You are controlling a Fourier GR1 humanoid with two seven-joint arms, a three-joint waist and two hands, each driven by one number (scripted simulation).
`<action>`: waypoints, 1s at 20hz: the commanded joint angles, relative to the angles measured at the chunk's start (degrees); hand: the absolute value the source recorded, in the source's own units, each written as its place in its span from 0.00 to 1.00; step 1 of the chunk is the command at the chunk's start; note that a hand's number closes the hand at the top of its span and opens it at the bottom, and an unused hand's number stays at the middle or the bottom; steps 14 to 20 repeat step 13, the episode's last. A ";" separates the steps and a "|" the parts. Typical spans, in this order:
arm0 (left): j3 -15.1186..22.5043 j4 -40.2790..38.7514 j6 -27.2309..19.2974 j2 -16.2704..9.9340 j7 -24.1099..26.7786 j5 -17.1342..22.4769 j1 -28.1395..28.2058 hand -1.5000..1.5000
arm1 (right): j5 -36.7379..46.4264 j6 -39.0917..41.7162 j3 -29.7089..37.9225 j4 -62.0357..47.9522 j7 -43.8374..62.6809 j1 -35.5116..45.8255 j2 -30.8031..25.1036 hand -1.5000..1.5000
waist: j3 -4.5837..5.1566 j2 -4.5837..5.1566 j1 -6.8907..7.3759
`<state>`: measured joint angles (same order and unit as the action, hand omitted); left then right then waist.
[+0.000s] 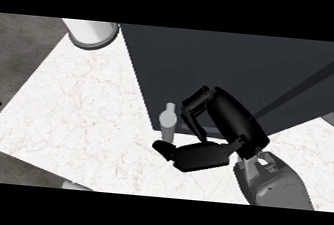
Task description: Pick up the bottled water, place it into the cabinet and close the cabinet
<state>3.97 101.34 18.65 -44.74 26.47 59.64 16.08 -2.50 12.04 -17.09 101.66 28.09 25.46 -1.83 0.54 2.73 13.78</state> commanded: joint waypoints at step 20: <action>-0.90 -1.51 1.48 1.04 0.73 0.64 0.96 0.00 | -6.00 -22.61 8.80 -27.87 -0.79 26.67 1.84 0.00 | -0.37 -0.24 -1.87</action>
